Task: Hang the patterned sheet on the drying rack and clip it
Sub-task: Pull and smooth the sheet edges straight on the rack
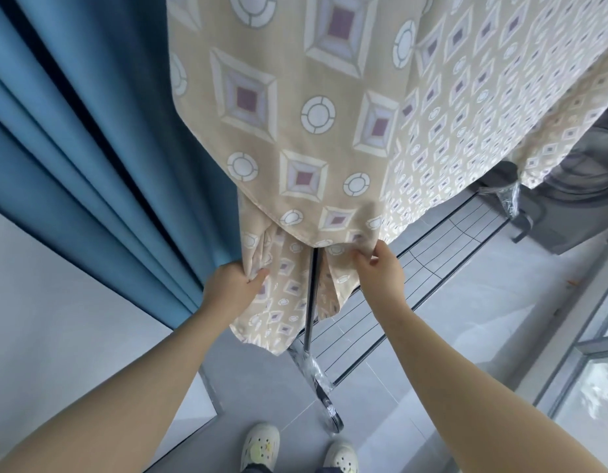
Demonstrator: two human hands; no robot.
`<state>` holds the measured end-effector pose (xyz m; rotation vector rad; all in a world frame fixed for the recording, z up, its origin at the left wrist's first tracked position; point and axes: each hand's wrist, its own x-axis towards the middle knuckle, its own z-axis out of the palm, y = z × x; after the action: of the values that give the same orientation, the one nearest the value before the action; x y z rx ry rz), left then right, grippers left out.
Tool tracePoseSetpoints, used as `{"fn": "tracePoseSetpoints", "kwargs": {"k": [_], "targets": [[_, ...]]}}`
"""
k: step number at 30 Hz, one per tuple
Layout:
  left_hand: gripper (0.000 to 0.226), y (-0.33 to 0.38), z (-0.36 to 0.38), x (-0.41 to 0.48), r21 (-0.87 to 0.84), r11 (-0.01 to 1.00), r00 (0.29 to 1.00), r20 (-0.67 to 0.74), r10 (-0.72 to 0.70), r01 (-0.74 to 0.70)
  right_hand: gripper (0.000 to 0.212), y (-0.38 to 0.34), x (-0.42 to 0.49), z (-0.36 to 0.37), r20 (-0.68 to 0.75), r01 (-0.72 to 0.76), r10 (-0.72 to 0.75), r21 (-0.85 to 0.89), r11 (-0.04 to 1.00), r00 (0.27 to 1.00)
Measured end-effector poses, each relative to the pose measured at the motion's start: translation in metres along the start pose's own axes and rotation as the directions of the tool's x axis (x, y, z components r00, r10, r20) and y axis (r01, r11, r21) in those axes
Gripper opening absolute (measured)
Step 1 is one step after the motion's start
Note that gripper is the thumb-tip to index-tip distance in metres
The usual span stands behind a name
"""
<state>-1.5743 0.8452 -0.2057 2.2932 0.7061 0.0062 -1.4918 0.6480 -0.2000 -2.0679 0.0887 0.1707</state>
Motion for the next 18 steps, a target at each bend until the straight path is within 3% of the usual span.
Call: {"fn": "tracePoseSetpoints", "kwargs": {"k": [4, 9, 12, 15, 18], "targets": [[0.032, 0.008, 0.016, -0.004, 0.017, 0.999, 0.999, 0.031, -0.045, 0.044, 0.009, 0.002, -0.006, -0.008, 0.017, 0.019, -0.019, 0.042, 0.999, 1.0], [0.036, 0.011, 0.034, -0.006, 0.138, 0.989, 0.993, 0.099, -0.071, 0.057, 0.03, -0.004, -0.012, -0.018, 0.029, 0.016, -0.018, 0.061, 0.998, 0.999], [0.035, 0.018, 0.037, -0.004, 0.123, 0.988, 0.988, 0.111, -0.109, 0.096, 0.007, -0.008, -0.019, -0.022, 0.055, 0.028, -0.034, 0.106, 0.994, 0.998], [0.021, 0.022, 0.038, -0.004, -0.137, 0.98, 0.985, 0.116, -0.129, 0.144, 0.027, -0.001, -0.025, -0.019, -0.035, 0.027, -0.024, 0.095, 0.995, 0.999], [0.044, 0.026, 0.034, -0.009, -0.425, 0.889, 0.984, 0.131, -0.124, 0.169, 0.028, 0.002, -0.032, -0.012, -0.054, 0.036, -0.036, 0.0, 0.999, 0.998]]}}
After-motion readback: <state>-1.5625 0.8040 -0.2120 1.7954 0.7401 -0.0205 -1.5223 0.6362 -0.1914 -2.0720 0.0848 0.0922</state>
